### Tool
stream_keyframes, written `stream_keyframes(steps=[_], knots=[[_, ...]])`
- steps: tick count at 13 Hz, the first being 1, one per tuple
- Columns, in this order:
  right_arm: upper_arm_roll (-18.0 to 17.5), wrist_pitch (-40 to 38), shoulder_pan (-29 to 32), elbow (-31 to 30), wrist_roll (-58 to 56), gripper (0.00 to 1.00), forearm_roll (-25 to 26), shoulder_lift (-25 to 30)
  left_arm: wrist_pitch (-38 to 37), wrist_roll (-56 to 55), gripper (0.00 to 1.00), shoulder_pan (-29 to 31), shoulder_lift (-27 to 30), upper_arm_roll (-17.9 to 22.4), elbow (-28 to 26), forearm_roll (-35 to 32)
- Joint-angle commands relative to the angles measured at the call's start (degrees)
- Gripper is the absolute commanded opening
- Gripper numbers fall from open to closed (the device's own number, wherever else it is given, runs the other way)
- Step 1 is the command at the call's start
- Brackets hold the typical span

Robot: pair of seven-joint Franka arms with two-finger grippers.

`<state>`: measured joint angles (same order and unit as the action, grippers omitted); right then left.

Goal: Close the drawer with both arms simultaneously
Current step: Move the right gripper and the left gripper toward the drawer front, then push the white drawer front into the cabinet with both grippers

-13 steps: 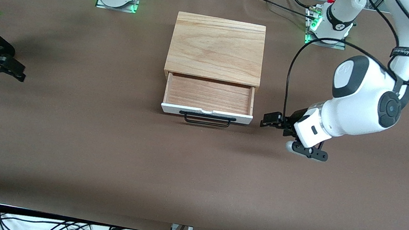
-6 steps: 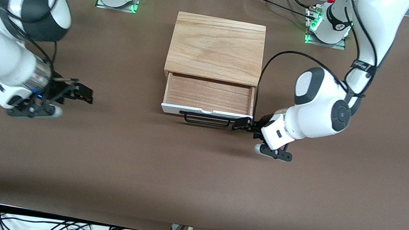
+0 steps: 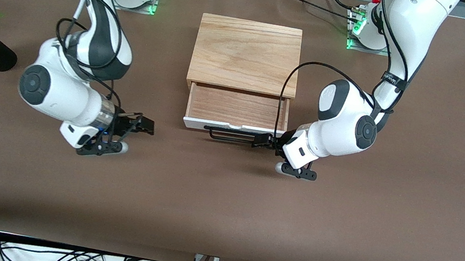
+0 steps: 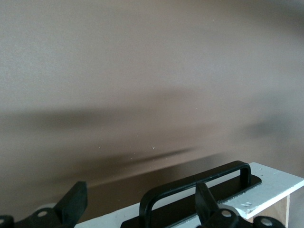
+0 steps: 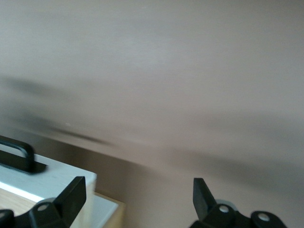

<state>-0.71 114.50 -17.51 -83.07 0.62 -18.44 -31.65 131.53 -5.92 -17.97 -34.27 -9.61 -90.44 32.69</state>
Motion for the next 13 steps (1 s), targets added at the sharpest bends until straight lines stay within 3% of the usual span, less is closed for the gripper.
stream_keyframes(steps=[1,13], knots=[[0.18,1.34,-2.26,1.33,0.44,1.00,-2.39,-1.65,-0.49,0.55,1.00,-0.32,0.17,0.29,-0.60,1.58],[0.18,3.19,-10.79,1.15,2.20,1.00,-2.48,-5.44,-6.82,0.47,1.00,-0.23,0.52,-0.06,-1.93,1.58]])
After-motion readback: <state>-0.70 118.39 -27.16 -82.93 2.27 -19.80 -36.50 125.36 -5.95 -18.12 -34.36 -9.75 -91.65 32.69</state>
